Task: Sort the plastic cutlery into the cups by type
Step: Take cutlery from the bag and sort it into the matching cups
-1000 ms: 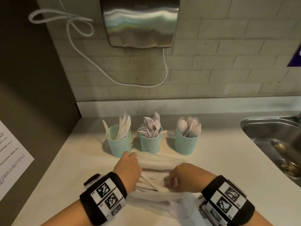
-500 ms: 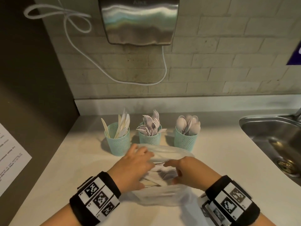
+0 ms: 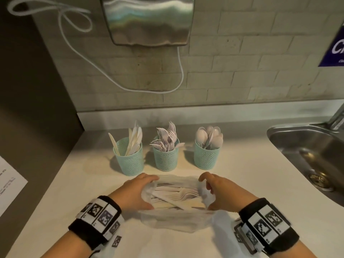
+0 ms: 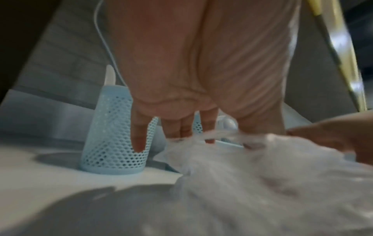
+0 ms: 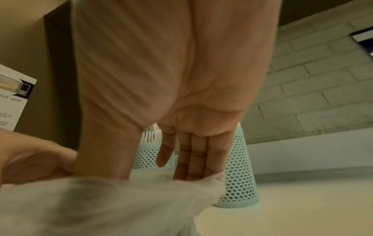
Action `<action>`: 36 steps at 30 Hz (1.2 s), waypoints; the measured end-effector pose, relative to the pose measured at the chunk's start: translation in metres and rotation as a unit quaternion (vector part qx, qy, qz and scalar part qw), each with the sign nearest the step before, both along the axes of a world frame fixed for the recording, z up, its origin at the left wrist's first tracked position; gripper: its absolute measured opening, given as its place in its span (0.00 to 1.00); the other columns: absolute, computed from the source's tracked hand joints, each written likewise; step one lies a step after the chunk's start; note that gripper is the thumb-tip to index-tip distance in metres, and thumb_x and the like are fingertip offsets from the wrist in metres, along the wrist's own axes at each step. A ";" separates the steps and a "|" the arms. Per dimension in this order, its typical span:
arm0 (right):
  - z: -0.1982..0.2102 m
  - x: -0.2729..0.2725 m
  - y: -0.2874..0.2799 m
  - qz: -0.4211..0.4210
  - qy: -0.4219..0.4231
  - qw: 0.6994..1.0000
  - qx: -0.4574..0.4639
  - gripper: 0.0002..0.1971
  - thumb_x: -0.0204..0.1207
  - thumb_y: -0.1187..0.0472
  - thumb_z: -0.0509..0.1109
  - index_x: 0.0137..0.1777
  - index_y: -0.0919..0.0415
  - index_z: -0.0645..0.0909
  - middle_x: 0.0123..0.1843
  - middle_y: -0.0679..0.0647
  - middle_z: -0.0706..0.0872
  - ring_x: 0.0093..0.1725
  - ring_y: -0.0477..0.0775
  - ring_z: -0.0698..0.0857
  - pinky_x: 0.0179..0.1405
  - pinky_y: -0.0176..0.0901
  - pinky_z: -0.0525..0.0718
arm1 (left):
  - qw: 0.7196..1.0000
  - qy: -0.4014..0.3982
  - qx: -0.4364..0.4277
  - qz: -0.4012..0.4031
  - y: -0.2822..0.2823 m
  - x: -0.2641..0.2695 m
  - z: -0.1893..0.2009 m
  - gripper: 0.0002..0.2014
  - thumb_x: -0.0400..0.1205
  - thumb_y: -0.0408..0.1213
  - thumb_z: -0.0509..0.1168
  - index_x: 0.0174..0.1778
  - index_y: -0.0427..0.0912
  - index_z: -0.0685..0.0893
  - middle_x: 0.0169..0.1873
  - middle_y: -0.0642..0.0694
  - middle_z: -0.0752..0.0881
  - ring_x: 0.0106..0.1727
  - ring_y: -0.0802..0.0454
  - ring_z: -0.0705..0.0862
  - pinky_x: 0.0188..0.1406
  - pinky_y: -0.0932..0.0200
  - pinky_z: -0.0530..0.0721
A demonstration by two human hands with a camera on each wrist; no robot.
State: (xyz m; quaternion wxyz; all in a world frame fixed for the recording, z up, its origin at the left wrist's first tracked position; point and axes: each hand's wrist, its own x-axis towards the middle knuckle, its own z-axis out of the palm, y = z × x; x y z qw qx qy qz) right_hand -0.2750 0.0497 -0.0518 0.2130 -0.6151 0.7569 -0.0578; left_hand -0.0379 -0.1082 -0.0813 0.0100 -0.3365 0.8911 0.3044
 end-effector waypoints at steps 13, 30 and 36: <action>-0.011 0.014 -0.002 0.041 0.067 0.997 0.029 0.61 0.61 0.51 0.82 0.84 0.54 0.41 0.83 0.53 0.56 0.80 0.56 0.62 0.79 0.46 0.62 | 0.962 -0.165 -0.195 -0.095 0.058 -0.065 -0.001 0.36 0.71 0.53 0.72 0.70 0.41 0.67 0.66 0.42 0.72 0.66 0.42 0.74 0.65 0.46 0.74; -0.016 0.008 0.001 0.037 0.074 0.996 0.012 0.67 0.59 0.45 0.82 0.83 0.56 0.34 0.86 0.52 0.44 0.85 0.54 0.49 0.83 0.48 0.51 | 0.978 -0.092 -0.155 -0.110 0.043 -0.065 -0.013 0.26 0.69 0.52 0.75 0.59 0.45 0.79 0.61 0.46 0.73 0.62 0.47 0.75 0.62 0.54 0.75; -0.015 0.006 -0.003 0.045 0.085 0.995 0.017 0.69 0.57 0.45 0.83 0.83 0.57 0.32 0.86 0.52 0.45 0.84 0.54 0.50 0.84 0.48 0.50 | 0.997 -0.015 -0.037 -0.062 0.023 -0.080 -0.002 0.29 0.75 0.60 0.65 0.69 0.48 0.75 0.64 0.49 0.75 0.66 0.52 0.74 0.68 0.53 0.73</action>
